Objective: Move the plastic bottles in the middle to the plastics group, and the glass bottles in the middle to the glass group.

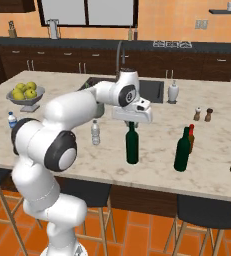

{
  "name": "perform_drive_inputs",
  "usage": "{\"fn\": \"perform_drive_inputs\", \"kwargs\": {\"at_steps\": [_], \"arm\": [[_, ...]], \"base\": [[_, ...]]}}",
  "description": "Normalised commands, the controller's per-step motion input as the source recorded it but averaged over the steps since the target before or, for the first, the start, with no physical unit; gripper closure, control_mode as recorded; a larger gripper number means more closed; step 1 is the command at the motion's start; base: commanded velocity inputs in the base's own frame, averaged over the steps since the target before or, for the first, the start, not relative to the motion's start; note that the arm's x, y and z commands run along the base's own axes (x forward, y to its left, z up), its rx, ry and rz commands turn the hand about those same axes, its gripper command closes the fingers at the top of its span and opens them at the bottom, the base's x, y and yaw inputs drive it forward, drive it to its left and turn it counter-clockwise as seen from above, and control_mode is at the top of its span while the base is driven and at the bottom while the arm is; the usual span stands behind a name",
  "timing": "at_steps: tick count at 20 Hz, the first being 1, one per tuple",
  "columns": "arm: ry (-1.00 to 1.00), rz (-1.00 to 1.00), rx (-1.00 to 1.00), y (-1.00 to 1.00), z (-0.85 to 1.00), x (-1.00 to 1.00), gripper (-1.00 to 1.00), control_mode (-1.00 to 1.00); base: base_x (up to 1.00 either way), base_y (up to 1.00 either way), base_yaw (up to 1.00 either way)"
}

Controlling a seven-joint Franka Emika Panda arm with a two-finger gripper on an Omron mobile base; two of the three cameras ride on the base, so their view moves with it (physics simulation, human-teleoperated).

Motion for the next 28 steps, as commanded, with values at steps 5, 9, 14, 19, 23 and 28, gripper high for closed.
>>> {"fn": "perform_drive_inputs", "kwargs": {"at_steps": [5,9,14,19,23,28], "arm": [[-0.02,-0.12,-0.03,-0.6,0.0,0.13,1.0,-1.0],[-0.01,-0.14,-0.06,-0.39,-0.03,0.25,1.0,-1.0],[0.0,-0.13,-0.04,-0.35,-0.05,0.39,1.0,-1.0],[0.0,-0.1,0.0,-0.32,-0.16,0.2,1.0,-1.0],[0.0,-0.05,0.0,-0.31,-0.18,0.26,1.0,-1.0],[-0.02,0.0,0.0,-0.35,-0.14,0.3,1.0,-1.0]], "base": [[0.0,0.0,0.0],[0.0,0.0,0.0],[0.0,0.0,0.0],[0.0,0.0,0.0],[0.0,0.0,0.0],[0.0,0.0,0.0]]}}
